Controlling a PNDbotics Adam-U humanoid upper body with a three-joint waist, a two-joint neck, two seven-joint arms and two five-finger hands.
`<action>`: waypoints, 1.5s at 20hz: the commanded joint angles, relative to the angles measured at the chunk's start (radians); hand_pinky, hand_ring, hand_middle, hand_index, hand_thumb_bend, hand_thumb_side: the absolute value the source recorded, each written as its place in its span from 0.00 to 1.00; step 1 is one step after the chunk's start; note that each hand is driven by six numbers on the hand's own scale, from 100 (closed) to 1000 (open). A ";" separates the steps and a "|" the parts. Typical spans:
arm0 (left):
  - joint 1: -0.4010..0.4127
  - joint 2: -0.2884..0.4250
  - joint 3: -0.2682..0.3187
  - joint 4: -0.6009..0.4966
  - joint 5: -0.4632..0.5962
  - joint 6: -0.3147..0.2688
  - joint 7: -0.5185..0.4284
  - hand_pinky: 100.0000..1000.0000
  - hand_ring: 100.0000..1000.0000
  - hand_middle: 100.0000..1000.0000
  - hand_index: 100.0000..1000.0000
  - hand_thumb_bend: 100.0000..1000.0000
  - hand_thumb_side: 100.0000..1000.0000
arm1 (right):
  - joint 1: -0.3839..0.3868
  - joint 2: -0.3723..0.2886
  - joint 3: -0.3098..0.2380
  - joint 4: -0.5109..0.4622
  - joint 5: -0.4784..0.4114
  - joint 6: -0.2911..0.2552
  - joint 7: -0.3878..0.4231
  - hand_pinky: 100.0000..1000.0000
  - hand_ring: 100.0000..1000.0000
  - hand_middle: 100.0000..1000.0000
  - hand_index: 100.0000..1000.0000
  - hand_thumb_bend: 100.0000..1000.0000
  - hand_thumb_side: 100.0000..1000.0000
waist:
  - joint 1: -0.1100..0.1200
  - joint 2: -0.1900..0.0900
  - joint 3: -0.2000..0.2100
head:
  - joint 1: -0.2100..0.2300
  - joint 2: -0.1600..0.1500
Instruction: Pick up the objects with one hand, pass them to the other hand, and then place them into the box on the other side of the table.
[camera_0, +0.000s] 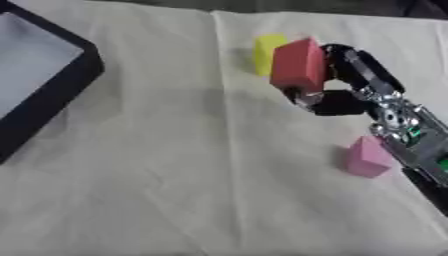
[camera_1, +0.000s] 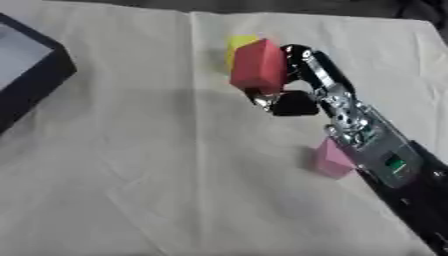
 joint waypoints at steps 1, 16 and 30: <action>-0.056 0.073 -0.023 -0.017 -0.002 -0.020 -0.026 0.83 0.73 0.80 0.78 0.79 0.28 | -0.018 0.023 0.015 -0.018 0.019 0.003 -0.015 0.68 0.59 0.27 0.37 0.41 0.00 | 0.005 -0.029 0.003 | -0.002 0.009; -0.328 0.071 -0.177 -0.017 0.025 -0.047 -0.175 0.80 0.71 0.80 0.78 0.78 0.25 | -0.066 0.109 0.095 -0.018 -0.043 -0.038 -0.063 0.69 0.60 0.27 0.37 0.38 0.00 | 0.007 -0.046 0.016 | -0.005 0.028; -0.540 -0.035 -0.294 -0.017 -0.018 0.055 -0.339 0.81 0.72 0.80 0.79 0.74 0.27 | -0.104 0.173 0.179 -0.018 -0.068 -0.044 -0.064 0.74 0.59 0.27 0.37 0.34 0.00 | 0.012 -0.053 0.038 | -0.011 0.032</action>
